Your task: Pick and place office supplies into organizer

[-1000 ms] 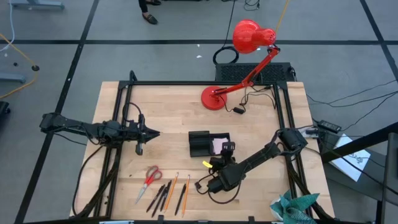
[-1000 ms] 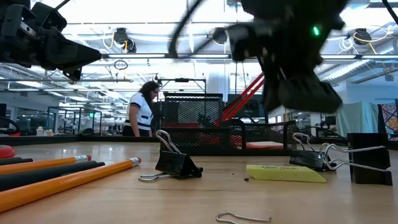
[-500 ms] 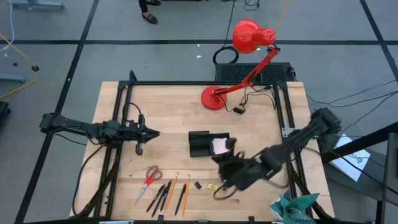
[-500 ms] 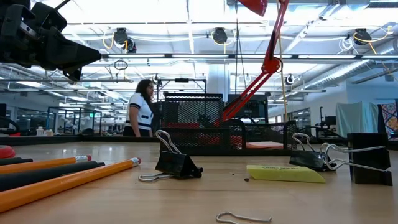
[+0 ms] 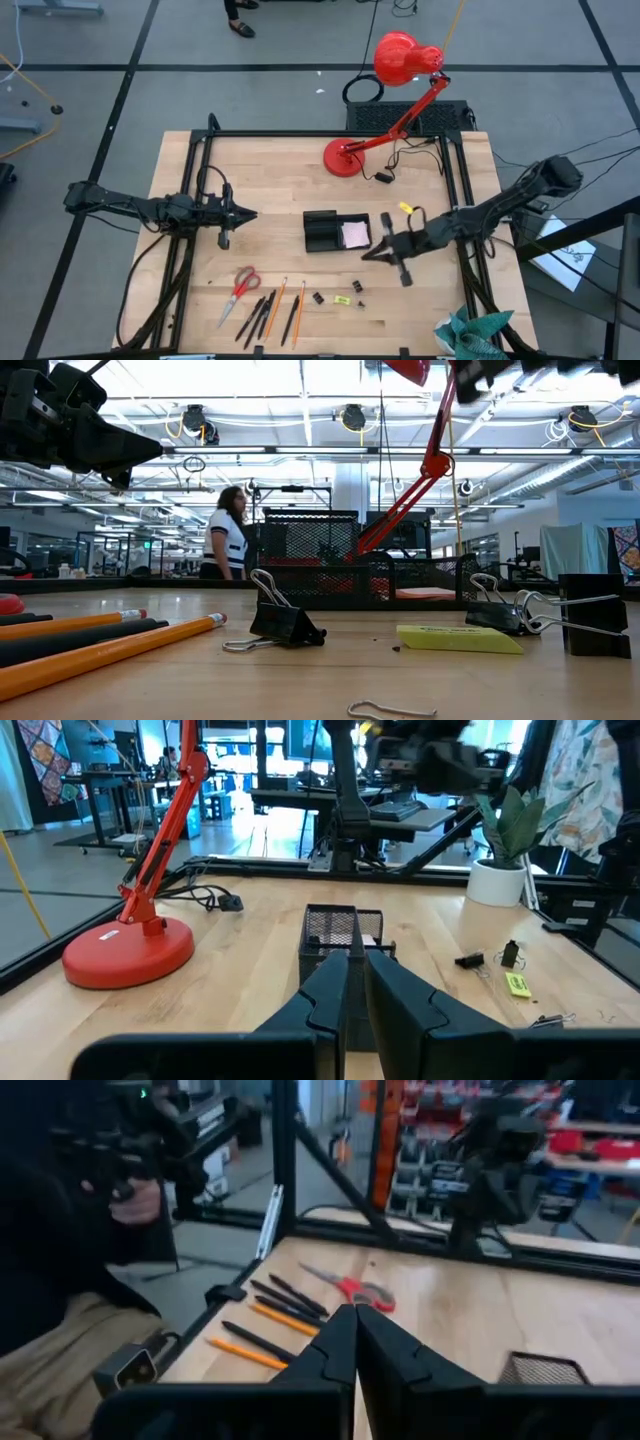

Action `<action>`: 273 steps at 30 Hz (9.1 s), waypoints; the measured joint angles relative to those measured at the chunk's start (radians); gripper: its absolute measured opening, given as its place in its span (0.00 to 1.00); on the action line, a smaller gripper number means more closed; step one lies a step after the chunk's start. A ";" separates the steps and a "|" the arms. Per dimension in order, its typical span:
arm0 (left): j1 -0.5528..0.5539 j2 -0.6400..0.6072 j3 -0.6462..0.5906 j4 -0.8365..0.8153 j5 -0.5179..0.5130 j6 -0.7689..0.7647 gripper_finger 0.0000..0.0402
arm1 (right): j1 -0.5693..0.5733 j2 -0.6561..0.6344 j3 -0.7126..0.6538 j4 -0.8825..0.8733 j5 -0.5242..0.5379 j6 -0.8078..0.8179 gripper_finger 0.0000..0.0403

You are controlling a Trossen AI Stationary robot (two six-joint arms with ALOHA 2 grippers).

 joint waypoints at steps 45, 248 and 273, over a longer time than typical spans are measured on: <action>-0.210 0.164 0.000 0.087 -0.059 -0.190 0.12 | -0.029 -0.544 -0.521 0.260 0.159 -0.259 0.00; -0.309 1.728 1.357 -1.072 0.088 -1.064 0.38 | -0.031 -0.544 -0.524 0.214 0.163 -0.262 0.01; -0.359 1.742 1.363 -1.070 0.140 -1.215 0.37 | -0.031 -0.544 -0.524 0.199 0.163 -0.259 0.01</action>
